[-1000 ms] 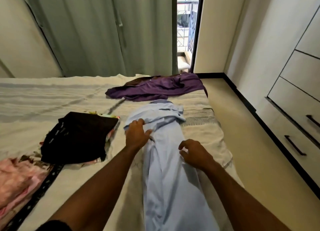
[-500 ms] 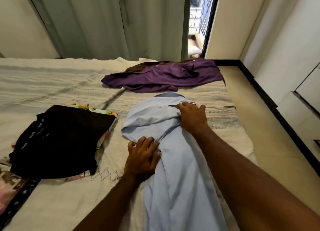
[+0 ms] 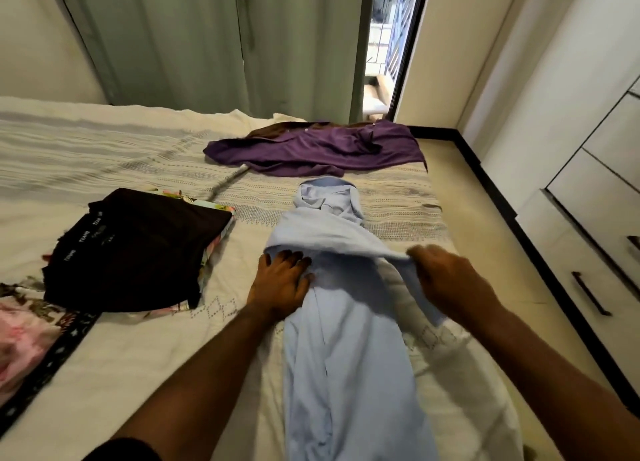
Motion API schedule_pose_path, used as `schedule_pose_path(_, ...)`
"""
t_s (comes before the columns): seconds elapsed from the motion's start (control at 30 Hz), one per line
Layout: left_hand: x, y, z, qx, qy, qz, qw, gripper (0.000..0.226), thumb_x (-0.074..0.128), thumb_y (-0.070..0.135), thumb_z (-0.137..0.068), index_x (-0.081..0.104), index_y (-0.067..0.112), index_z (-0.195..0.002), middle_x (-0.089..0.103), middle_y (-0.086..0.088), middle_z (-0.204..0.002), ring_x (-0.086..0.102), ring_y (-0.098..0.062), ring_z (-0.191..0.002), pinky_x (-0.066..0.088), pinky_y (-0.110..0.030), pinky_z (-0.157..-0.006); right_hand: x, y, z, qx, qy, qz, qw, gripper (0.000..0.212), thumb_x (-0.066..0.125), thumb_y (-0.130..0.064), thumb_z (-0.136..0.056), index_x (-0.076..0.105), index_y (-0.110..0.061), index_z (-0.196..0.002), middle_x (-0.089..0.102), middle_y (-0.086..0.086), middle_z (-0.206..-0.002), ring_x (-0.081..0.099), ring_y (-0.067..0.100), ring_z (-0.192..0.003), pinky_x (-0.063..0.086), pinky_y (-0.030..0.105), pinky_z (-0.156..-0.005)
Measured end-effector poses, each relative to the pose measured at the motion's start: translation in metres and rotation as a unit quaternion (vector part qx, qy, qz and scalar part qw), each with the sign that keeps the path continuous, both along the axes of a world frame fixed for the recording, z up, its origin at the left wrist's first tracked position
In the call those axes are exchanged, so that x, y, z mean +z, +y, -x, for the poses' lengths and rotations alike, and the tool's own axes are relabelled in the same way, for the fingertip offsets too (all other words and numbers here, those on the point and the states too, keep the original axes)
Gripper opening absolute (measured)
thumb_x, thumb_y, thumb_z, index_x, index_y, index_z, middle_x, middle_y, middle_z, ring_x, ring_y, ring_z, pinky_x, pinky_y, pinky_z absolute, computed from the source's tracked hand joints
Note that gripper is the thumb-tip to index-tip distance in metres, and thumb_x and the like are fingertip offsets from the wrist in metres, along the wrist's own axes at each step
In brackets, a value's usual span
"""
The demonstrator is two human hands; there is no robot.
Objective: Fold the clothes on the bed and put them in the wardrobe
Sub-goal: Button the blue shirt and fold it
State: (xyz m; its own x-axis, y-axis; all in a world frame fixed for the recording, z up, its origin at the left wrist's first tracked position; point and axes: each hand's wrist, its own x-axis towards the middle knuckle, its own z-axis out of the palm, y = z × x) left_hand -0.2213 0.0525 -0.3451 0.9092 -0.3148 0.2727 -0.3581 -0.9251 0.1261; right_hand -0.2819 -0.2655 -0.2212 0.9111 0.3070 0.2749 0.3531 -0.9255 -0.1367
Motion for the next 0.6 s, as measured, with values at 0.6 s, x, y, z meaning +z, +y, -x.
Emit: schedule_pose_path(0.6,0.04,-0.006,0.053,0.107,0.16,0.382,0.904,0.028,0.056,0.022,-0.085,0.064,0.007,-0.062,0.066,-0.01,-0.061,0.064,-0.03,-0.059,0.052,-0.037,-0.062,-0.051,0.028,0.119,-0.2,0.263,-0.16,0.93,0.062,0.069,-0.056,-0.081,0.052,-0.025,-0.132,0.061,0.002,-0.124,0.06,0.026,-0.114,0.051,0.04,-0.092)
